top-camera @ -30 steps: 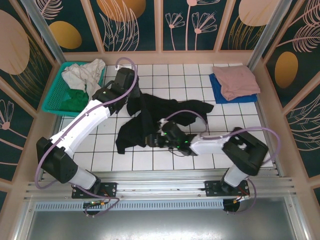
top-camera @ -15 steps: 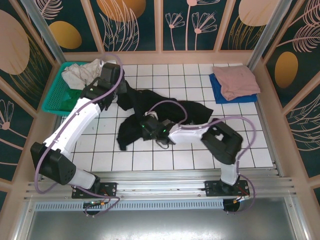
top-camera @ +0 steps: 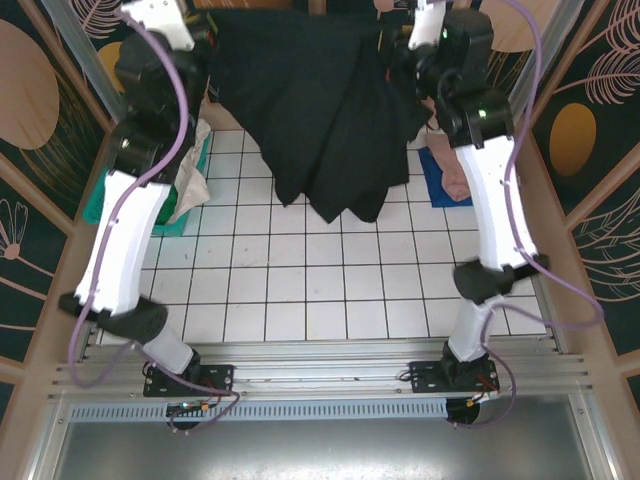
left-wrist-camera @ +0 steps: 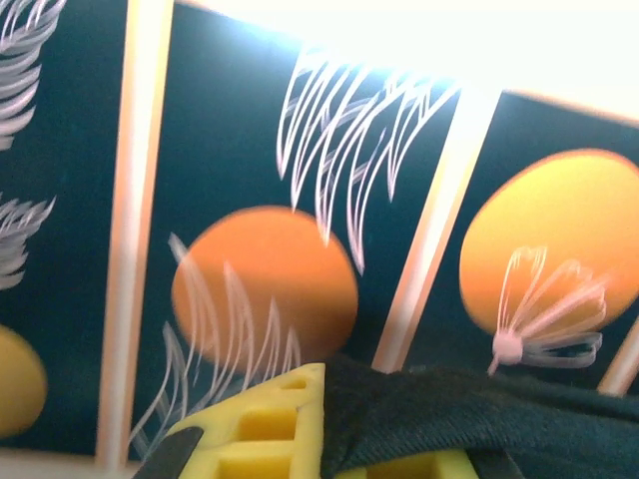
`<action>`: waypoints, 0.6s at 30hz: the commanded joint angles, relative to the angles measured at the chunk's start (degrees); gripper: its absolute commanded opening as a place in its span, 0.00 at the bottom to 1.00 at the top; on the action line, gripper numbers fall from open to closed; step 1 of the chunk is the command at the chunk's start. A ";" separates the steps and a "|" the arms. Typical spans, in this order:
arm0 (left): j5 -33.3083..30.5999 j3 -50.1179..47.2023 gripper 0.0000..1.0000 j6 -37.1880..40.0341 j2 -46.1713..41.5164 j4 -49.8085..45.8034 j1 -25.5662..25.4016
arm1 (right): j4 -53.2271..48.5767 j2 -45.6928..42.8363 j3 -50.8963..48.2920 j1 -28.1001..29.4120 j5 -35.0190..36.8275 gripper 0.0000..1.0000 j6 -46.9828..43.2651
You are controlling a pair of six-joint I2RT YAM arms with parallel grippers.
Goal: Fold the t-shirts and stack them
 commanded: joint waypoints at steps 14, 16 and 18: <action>10.24 -69.43 0.00 -3.21 -38.58 26.25 0.23 | 22.10 -34.89 -82.67 9.70 -4.82 0.54 7.38; 8.06 -80.26 0.00 -8.64 -40.25 23.82 0.24 | 23.93 -38.28 -94.01 9.70 -4.92 0.71 12.58; 9.22 -87.94 0.00 -12.40 -39.37 22.76 0.24 | 24.06 -40.35 -101.64 9.70 -1.81 0.75 17.32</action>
